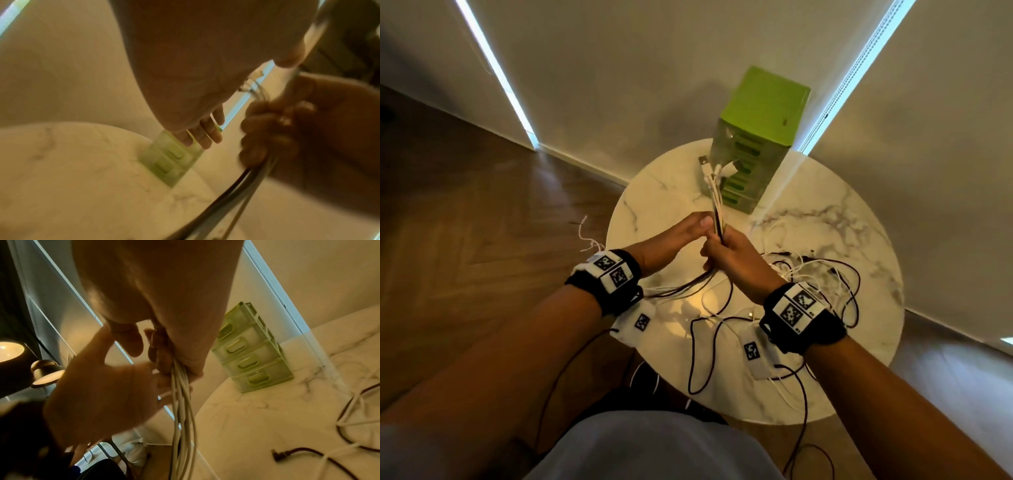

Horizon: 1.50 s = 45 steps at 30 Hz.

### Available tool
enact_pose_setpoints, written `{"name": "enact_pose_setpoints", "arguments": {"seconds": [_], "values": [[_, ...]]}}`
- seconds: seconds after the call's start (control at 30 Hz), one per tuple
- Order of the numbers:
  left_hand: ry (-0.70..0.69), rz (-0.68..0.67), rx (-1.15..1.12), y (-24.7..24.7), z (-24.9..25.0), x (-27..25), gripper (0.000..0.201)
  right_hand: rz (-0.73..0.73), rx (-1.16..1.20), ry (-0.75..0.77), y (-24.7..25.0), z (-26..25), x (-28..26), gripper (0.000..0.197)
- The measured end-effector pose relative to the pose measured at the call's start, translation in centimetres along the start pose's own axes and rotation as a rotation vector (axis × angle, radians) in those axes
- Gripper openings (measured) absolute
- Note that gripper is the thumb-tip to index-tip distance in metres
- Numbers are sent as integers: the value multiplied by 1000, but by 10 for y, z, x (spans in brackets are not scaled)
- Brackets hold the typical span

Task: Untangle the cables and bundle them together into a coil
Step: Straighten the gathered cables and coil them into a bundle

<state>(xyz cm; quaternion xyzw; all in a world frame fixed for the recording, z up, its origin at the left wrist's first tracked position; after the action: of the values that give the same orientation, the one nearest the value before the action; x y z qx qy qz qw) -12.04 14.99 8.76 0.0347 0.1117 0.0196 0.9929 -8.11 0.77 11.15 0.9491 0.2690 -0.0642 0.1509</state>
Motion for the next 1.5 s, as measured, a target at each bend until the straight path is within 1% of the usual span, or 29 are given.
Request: {"name": "enact_pose_setpoints", "arguments": {"seconds": [0.07, 0.1, 0.17, 0.23, 0.27, 0.3, 0.37, 0.43, 0.47, 0.53, 0.6, 0.63, 0.7, 0.73, 0.77, 0.8, 0.87, 0.93, 0.97, 1.0, 1.07, 1.13, 1.17, 1.2, 1.23, 1.27, 1.33, 1.4, 1.5], "values": [[3, 9, -91, -15, 22, 11, 41, -33, -114, 36, 0, 9, -5, 13], [13, 11, -105, -21, 29, 18, 40, -27, -161, 41, 1, 15, -7, 21], [27, -35, -39, -37, 42, 27, 49, 43, -140, 33, 9, 25, -10, 29], [21, -136, 45, -50, 49, 35, 55, 106, -26, 4, 19, 30, -13, 17], [10, -201, 74, -55, 52, 37, 52, 107, 48, -41, 23, 32, -13, 7], [9, -270, 102, -60, 53, 38, 46, 94, 116, -86, 26, 36, -11, 4], [28, -397, 179, -70, 61, 47, 37, 24, 143, -124, 30, 47, -6, 15], [6, -429, 257, -69, 64, 50, 35, -45, -119, -99, 23, 58, 0, 30], [3, -433, 266, -70, 65, 53, 35, -25, -262, -71, 22, 64, 2, 37], [75, -385, 176, -75, 59, 63, 36, 96, -430, -20, 27, 75, 11, 38], [193, -230, -41, -78, 47, 71, 36, 149, -518, 76, 33, 83, 19, 35], [247, -143, -161, -80, 41, 78, 36, 114, -532, 99, 38, 88, 22, 34], [294, -1, -317, -82, 32, 95, 35, -5, -494, 53, 51, 103, 25, 39], [285, 45, -330, -82, 31, 102, 34, -36, -461, 28, 60, 113, 23, 48], [269, 69, -323, -81, 31, 107, 31, -22, -431, 26, 69, 120, 19, 54], [258, 79, -309, -81, 31, 111, 27, 35, -402, 49, 80, 126, 14, 54], [250, 83, -261, -84, 28, 119, 17, 235, -373, 89, 109, 142, 10, 43], [241, 73, -191, -88, 23, 126, 14, 427, -467, 7, 144, 163, 12, 35], [247, 69, -164, -92, 21, 129, 18, 474, -563, -63, 160, 172, 14, 37], [263, 68, -147, -97, 20, 134, 25, 460, -642, -130, 173, 185, 17, 43], [296, 60, -118, -108, 19, 142, 34, 240, -692, -232, 184, 197, 23, 52], [315, 39, -77, -120, 20, 147, 36, -11, -710, -264, 187, 190, 27, 41], [320, 28, -60, -126, 20, 152, 36, -40, -713, -217, 192, 184, 32, 34], [322, 16, -47, -131, 19, 155, 35, 11, -704, -153, 199, 179, 40, 29], [327, 3, -38, -136, 18, 160, 34, 114, -684, -115, 210, 174, 48, 26], [331, -9, -29, -139, 17, 162, 33, 231, -645, -106, 222, 175, 58, 22], [341, -16, -20, -144, 13, 169, 31, 374, -611, -152, 247, 182, 77, 17], [354, -10, -20, -149, 9, 175, 29, 373, -702, -209, 263, 200, 95, 16], [364, 2, -12, -154, 4, 179, 30, 167, -975, -279, 267, 226, 103, 21]]}}
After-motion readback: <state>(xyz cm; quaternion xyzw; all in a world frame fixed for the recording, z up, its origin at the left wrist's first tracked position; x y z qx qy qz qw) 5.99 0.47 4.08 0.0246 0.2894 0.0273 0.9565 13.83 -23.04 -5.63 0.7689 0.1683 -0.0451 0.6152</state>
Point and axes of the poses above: each hand's wrist, its own x-axis towards the middle knuckle, its own y-axis out of the back of the hand, z = x × y, the point moved 2 cm from there along x, towards the middle knuckle, and after that the axes turned 10 degrees about z, right-handed, at the moved point
